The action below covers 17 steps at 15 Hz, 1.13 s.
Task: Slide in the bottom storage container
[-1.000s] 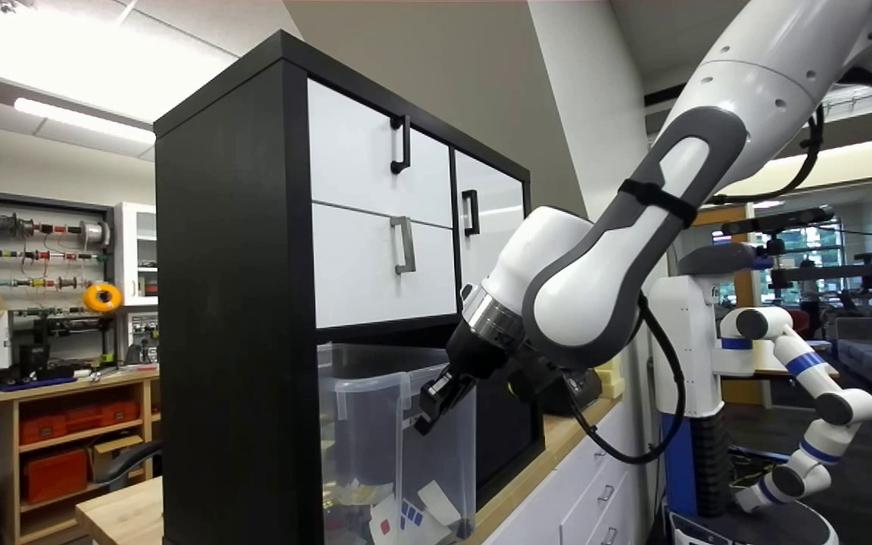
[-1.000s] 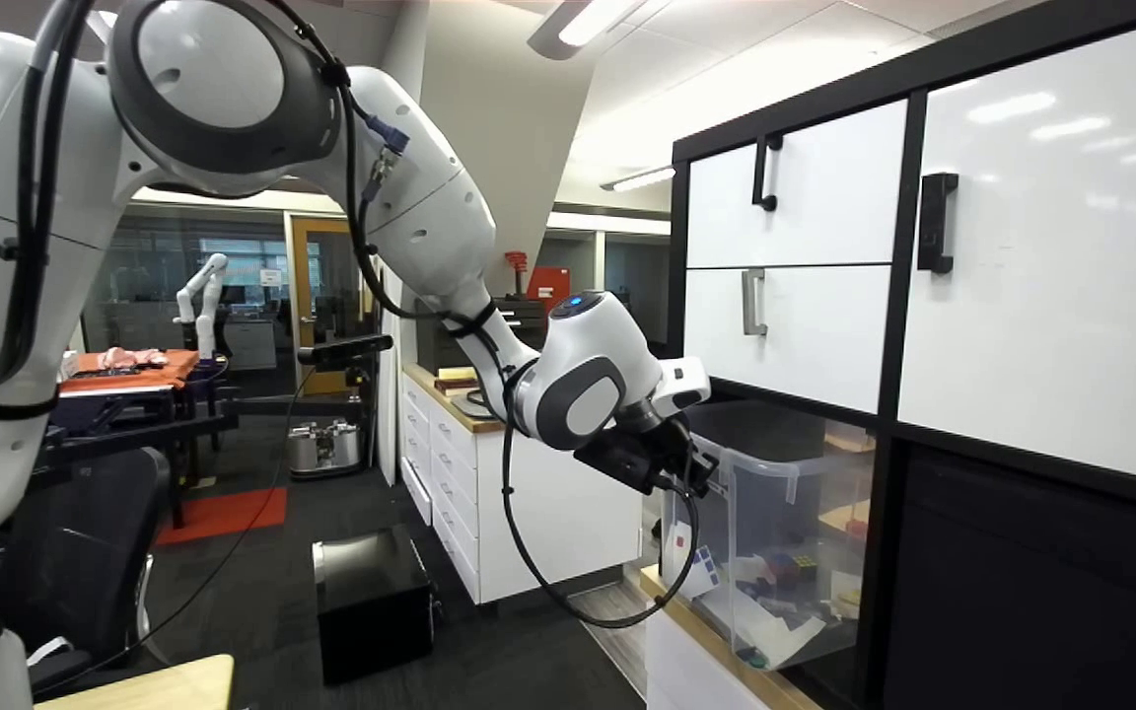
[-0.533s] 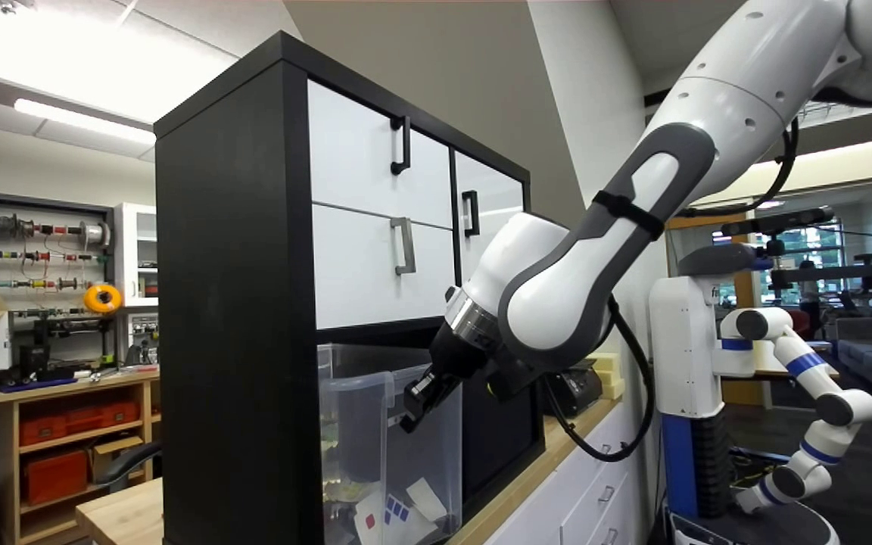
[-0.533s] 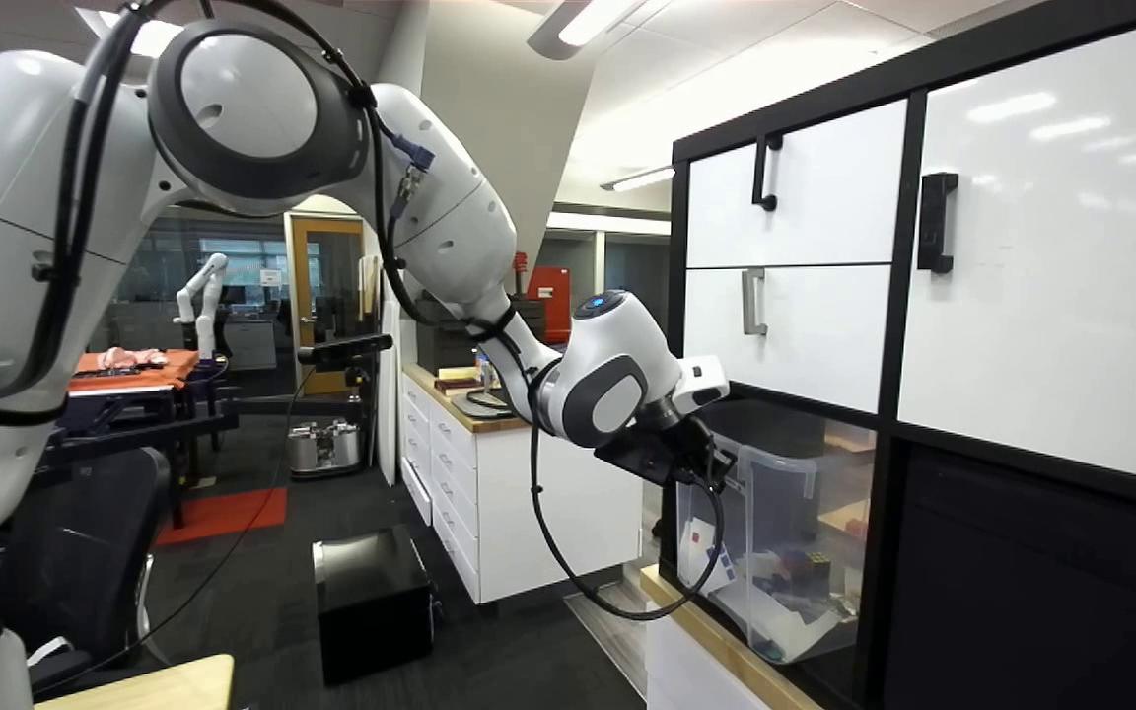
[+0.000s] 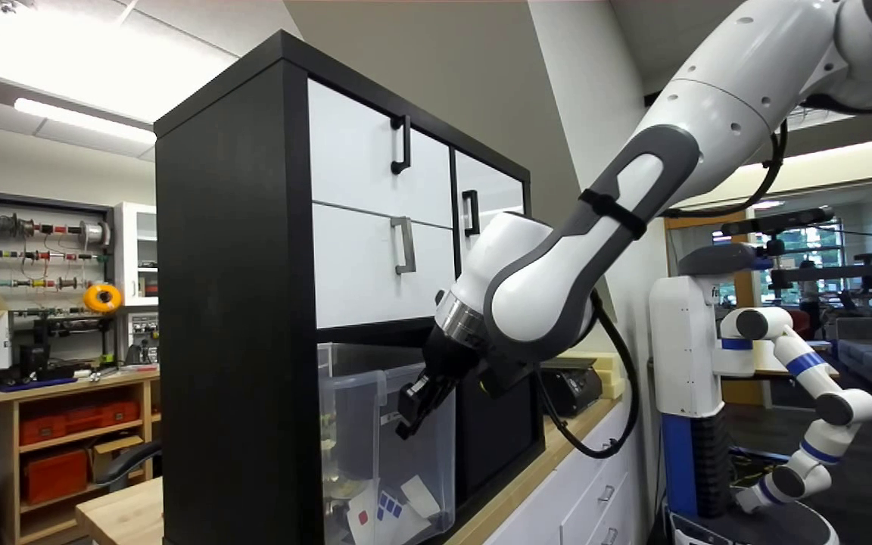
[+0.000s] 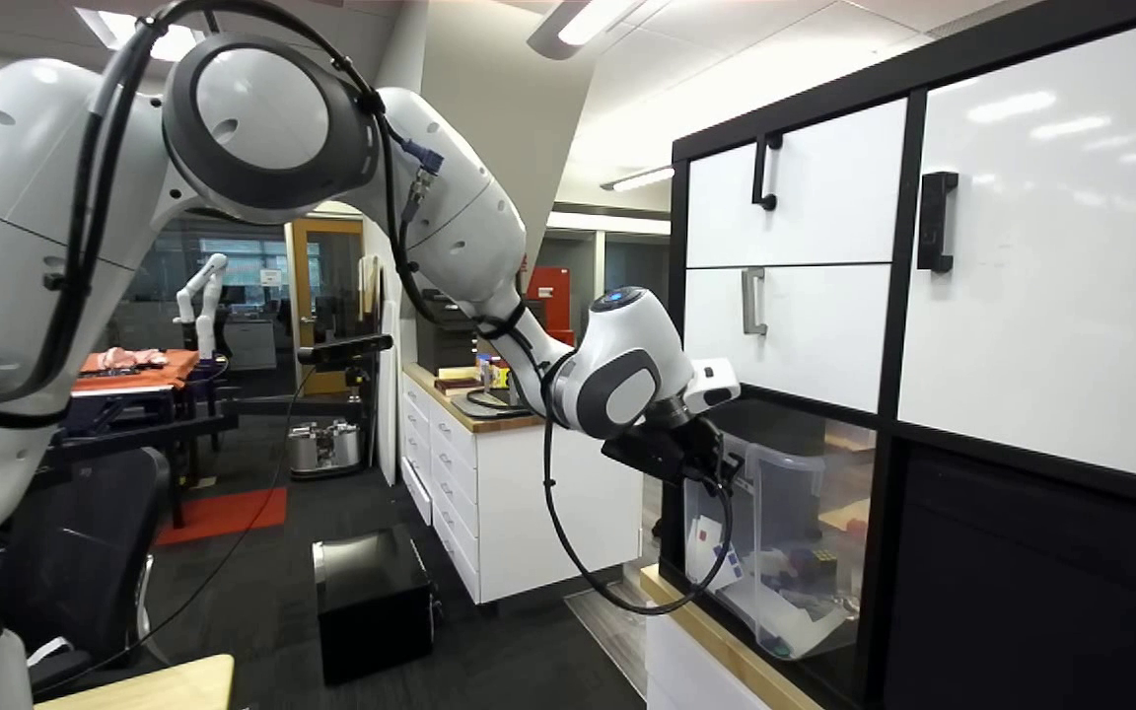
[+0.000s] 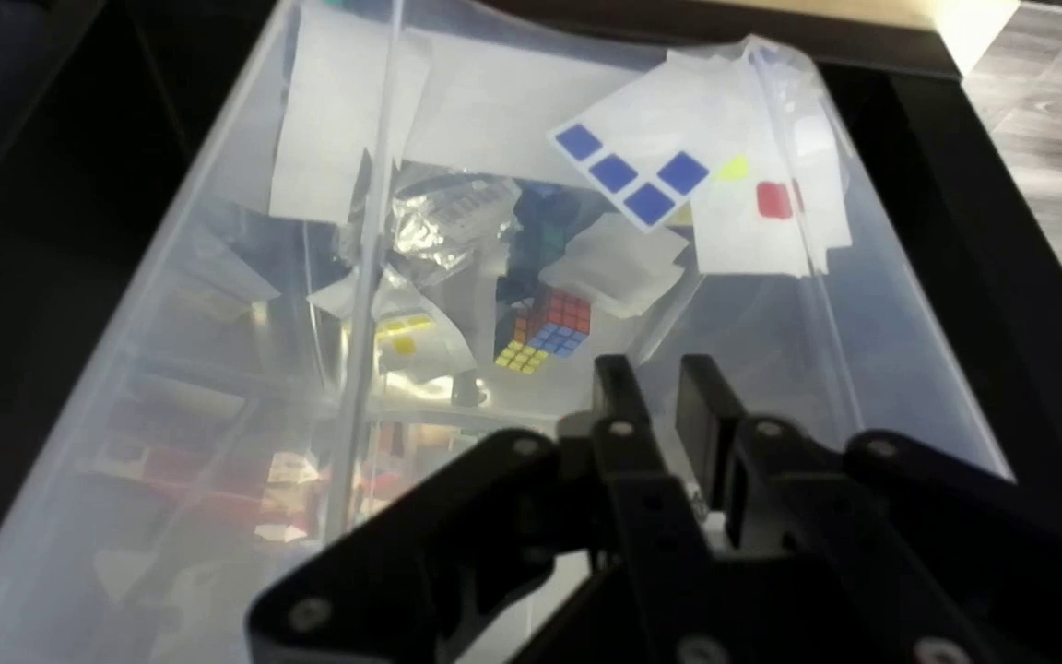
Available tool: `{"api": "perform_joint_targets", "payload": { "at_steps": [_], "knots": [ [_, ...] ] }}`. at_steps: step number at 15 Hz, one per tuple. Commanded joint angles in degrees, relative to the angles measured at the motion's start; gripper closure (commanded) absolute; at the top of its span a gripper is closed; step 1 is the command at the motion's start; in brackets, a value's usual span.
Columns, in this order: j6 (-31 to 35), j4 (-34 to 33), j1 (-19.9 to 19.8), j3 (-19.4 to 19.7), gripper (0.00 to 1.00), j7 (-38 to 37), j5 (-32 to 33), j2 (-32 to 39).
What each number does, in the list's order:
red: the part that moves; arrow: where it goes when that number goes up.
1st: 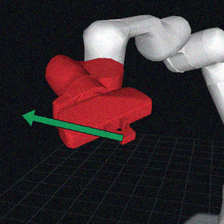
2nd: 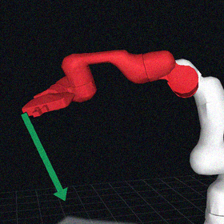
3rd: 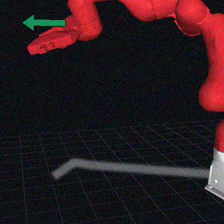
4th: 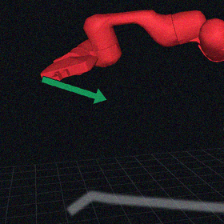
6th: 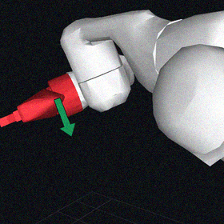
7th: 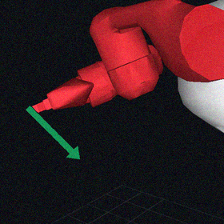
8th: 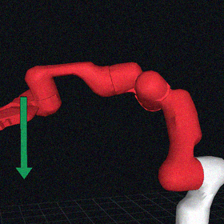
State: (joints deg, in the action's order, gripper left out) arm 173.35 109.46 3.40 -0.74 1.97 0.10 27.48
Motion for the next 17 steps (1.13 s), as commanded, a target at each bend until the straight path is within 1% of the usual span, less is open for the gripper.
{"api": "perform_joint_targets", "payload": {
  "at_steps": [1, 3, 5, 8, 10, 13, 14, 15, 17],
  "knots": [
    [-11.8, 3.5, -0.2, 0.4, 0.49, -0.9, 0.6, -5.8],
    [-17.8, 5.2, -0.5, -0.1, 0.36, -0.8, 0.1, -8.5],
    [-23.2, 6.5, 0.0, 0.4, 0.24, -2.2, 0.4, -11.3],
    [-31.2, 7.6, 0.3, 0.4, 0.04, -4.3, 0.6, -15.1],
    [-35.9, 8.0, 0.7, 0.3, 0.00, -6.1, 1.0, -17.1],
    [-40.1, 8.8, 1.2, -0.3, 0.00, -8.3, 1.4, -19.6],
    [-41.0, 9.1, 1.3, -0.5, 0.00, -8.8, 1.4, -20.2],
    [-38.8, 6.4, 0.4, -0.8, 0.00, -5.9, 0.2, -16.8],
    [-39.8, 7.0, 0.7, -1.0, 0.00, -6.7, 0.2, -17.8]
  ]
}}
